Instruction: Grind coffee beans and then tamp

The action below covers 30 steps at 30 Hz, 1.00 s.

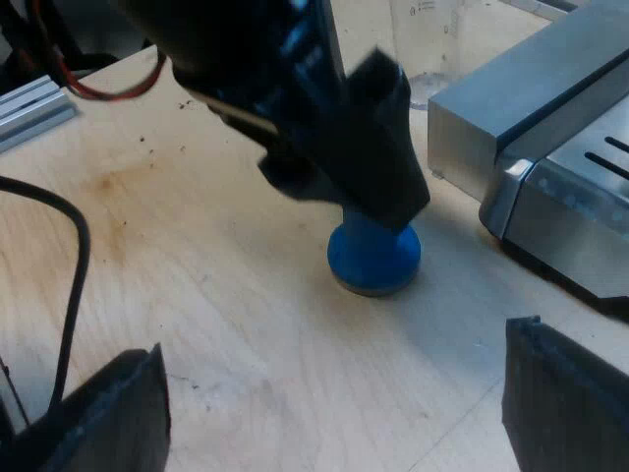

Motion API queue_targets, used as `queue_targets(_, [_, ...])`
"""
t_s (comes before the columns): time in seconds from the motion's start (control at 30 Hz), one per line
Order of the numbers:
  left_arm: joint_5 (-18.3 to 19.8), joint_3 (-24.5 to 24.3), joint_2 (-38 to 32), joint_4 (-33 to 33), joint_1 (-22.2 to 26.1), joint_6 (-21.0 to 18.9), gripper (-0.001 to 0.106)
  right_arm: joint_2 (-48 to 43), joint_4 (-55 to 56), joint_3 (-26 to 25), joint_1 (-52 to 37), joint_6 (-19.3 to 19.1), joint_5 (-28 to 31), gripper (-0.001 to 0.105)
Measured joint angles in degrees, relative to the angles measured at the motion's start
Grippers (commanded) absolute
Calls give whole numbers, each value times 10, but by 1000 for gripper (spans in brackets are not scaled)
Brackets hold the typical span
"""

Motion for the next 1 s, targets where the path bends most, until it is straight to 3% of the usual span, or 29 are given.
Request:
queue_targets(0.37, [0,0,85,-33,0,5,79,0,0,0,0,0,1,70])
queue_targets(0.7, [0,0,108,-43,0,14,74,0,0,0,0,0,1,70])
queue_targets(0.87, [0,0,108,-46,0,14,50,0,0,0,0,0,1,70])
queue_targets(0.97, [0,0,108,-46,0,20,28,0,0,0,0,0,1,70])
queue_targets(1.0, [0,0,108,-44,0,22,25,0,0,0,0,0,1,70])
